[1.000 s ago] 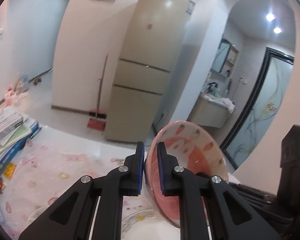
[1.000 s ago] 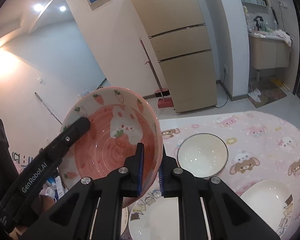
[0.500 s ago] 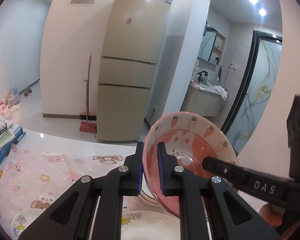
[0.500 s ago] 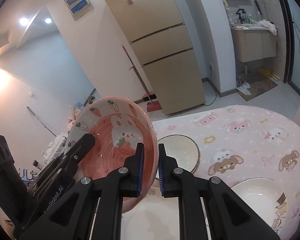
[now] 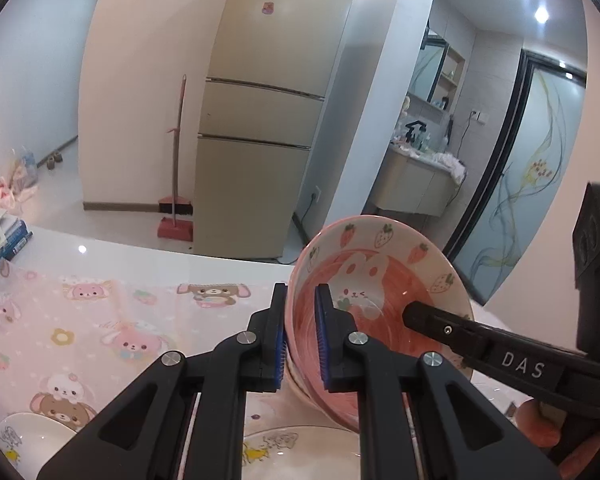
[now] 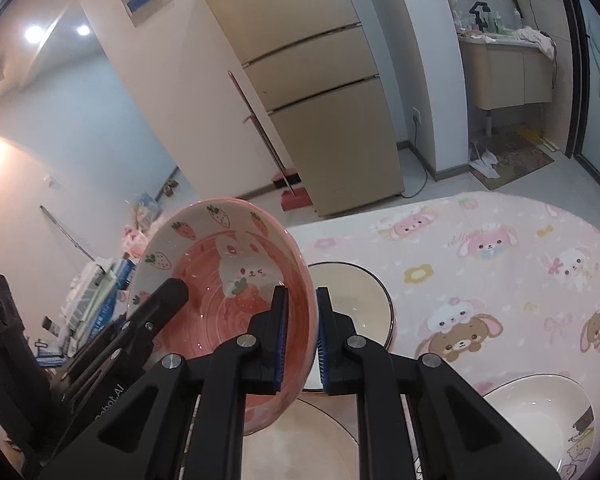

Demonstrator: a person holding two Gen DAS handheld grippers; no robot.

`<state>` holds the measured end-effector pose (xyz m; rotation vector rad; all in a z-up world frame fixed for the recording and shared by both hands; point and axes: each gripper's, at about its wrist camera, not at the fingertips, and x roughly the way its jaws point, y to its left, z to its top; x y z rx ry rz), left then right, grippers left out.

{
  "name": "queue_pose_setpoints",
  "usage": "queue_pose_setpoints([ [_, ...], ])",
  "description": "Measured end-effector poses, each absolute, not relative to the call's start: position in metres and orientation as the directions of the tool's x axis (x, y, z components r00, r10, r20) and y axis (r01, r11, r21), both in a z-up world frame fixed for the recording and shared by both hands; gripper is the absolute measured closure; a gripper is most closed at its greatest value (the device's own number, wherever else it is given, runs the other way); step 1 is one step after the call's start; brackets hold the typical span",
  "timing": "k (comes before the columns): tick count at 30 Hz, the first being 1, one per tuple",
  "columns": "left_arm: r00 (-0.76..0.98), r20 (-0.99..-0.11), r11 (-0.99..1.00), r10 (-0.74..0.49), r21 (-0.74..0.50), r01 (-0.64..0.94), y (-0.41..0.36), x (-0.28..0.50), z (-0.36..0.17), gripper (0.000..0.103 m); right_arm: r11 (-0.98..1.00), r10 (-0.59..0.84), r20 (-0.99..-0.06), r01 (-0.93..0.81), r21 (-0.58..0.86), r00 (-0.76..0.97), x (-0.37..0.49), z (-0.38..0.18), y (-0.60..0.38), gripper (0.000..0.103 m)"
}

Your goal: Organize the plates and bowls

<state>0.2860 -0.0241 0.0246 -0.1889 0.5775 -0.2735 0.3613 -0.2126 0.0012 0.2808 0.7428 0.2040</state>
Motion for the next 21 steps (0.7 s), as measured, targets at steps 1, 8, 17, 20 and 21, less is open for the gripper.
queue_pose_setpoints([
  [1, 0.804, -0.512, 0.948, -0.303, -0.246, 0.201, -0.026, 0.286, 0.022, 0.092, 0.947, 0.269, -0.636, -0.079, 0.311, 0.723, 0.362, 0.001, -0.212, 0.089],
  [8, 0.800, -0.513, 0.946, -0.312, -0.251, 0.207, -0.038, 0.291, 0.005, 0.092, 0.960, 0.227, -0.647, -0.055, 0.275, 0.728, 0.371, -0.008, -0.222, 0.089],
  [17, 0.777, -0.567, 0.961, -0.275, -0.190, 0.202, -0.047, 0.299, -0.013, 0.092, 0.967, 0.207, -0.674, -0.041, 0.253, 0.710, 0.380, -0.020, -0.222, 0.089],
  [20, 0.773, -0.568, 0.959, -0.281, -0.199, 0.202, -0.045, 0.301, -0.014, 0.092, 0.969, 0.203, -0.679, -0.046, 0.243, 0.705, 0.382, -0.024, -0.221, 0.089],
  [21, 0.774, -0.568, 0.960, -0.279, -0.197, 0.201, -0.046, 0.301, -0.014, 0.092, 0.970, 0.202, -0.681, -0.048, 0.239, 0.704, 0.382, -0.024, -0.220, 0.089],
])
